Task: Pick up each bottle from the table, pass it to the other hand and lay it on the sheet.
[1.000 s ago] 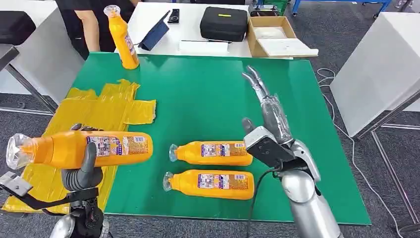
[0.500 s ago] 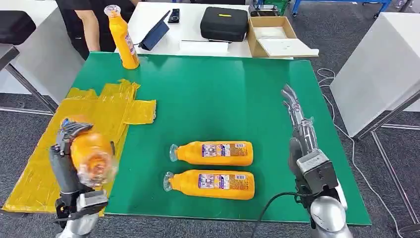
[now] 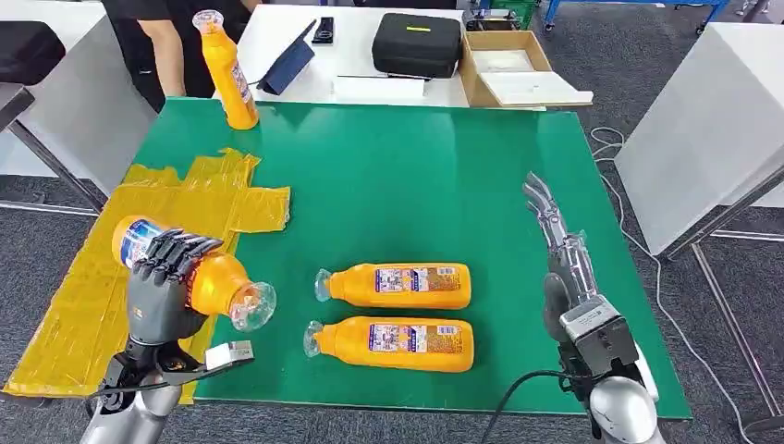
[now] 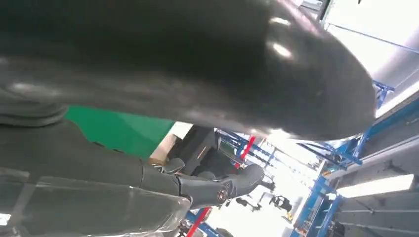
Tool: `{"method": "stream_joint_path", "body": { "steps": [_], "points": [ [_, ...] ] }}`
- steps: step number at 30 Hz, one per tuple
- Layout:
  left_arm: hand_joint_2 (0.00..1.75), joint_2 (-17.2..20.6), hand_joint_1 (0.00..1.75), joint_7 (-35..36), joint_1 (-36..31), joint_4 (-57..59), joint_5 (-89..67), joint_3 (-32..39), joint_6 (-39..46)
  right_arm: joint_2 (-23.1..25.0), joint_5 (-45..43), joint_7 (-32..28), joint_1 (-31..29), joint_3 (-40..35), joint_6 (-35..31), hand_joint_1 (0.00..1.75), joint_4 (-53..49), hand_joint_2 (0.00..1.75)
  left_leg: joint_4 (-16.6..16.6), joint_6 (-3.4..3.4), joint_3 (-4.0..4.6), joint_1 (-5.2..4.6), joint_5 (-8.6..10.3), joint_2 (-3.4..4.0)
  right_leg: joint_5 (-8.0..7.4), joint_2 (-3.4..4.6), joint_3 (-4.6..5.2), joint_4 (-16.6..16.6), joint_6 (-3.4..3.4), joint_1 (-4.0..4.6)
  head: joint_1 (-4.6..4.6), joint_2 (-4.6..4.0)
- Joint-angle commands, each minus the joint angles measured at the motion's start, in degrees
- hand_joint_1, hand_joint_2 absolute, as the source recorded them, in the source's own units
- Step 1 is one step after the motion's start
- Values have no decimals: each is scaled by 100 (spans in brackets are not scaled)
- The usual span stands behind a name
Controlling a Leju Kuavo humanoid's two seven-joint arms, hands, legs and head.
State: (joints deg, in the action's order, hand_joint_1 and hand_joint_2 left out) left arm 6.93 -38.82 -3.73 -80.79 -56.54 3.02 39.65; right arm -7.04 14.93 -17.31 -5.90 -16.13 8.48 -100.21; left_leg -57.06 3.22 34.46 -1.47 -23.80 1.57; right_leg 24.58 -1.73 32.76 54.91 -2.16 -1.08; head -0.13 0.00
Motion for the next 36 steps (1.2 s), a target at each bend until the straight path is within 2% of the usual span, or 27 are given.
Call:
{"method": "stream_joint_path", "body": {
  "steps": [1,6,8,12,14,20,21,22,23,24,28,29,36],
  "points": [
    [175,364,175,487,-768,1460,-421,-18,35,-153,4,-32,-200,-348,73,0,276,0,4,-20,-17,6,-1,-17,3,0,-19,-5,10,2,0,0],
    [175,564,175,1066,-1124,2100,-907,-338,35,-222,-10,-55,-386,-478,128,0,380,0,2,-27,-20,9,-2,-17,5,6,-24,-3,14,3,0,0],
    [175,628,175,1598,-1502,2638,-1289,-579,35,-207,-16,-53,-465,-548,177,0,418,0,1,-23,-13,8,1,-19,2,1,-18,-2,12,3,0,0],
    [175,668,175,1915,-1897,3218,-1309,-772,22,-164,13,-18,-441,-569,199,0,372,0,-2,-35,-21,14,1,-39,6,-8,-31,-1,19,7,0,0],
    [175,636,175,2304,-2209,3634,-1433,-874,-51,-95,109,53,-389,-547,215,0,256,0,0,-33,-19,12,3,-29,3,0,-26,-2,18,6,0,0],
    [175,423,175,2501,-2469,3995,-1642,-1097,35,-1,158,133,-423,-409,255,0,197,0,-4,-27,-13,10,3,-30,-4,-5,-21,1,28,5,0,0],
    [175,399,157,2555,-2485,4047,-1685,-1126,31,22,221,173,-412,-384,226,0,179,0,0,-16,-3,4,8,-21,-9,-5,-8,0,22,1,0,0],
    [175,395,21,2560,-2499,4107,-1762,-1191,1,44,243,174,-386,-362,227,0,164,0,-1,-25,-14,5,4,-29,-4,-5,-20,1,26,1,-2,0],
    [175,392,0,2568,-2500,4130,-1787,-1215,29,48,270,169,-371,-354,232,0,163,0,-2,-34,-22,9,0,-31,-2,0,-29,1,31,3,0,0],
    [0,392,0,2650,-2522,4205,-1841,-1238,-93,85,311,197,-342,-323,244,0,179,0,-3,-26,-13,9,3,-24,-5,-1,-19,1,28,4,-2,0],
    [0,405,0,2694,-2542,4254,-1906,-1282,-242,56,502,301,-345,-392,309,0,271,0,-4,-44,-31,15,-3,-32,0,5,-38,-1,37,7,-2,0],
    [0,410,0,2697,-2546,4255,-1906,-1283,-247,65,508,301,-346,-395,311,0,314,0,0,-21,-9,5,6,-11,-9,4,-11,-1,25,2,-2,0],
    [0,431,0,2778,-2574,4291,-1992,-1322,-348,37,642,342,-381,-440,319,0,342,0,-2,-25,-14,10,3,-14,-7,4,-17,-2,27,6,-2,0]
  ]
}}
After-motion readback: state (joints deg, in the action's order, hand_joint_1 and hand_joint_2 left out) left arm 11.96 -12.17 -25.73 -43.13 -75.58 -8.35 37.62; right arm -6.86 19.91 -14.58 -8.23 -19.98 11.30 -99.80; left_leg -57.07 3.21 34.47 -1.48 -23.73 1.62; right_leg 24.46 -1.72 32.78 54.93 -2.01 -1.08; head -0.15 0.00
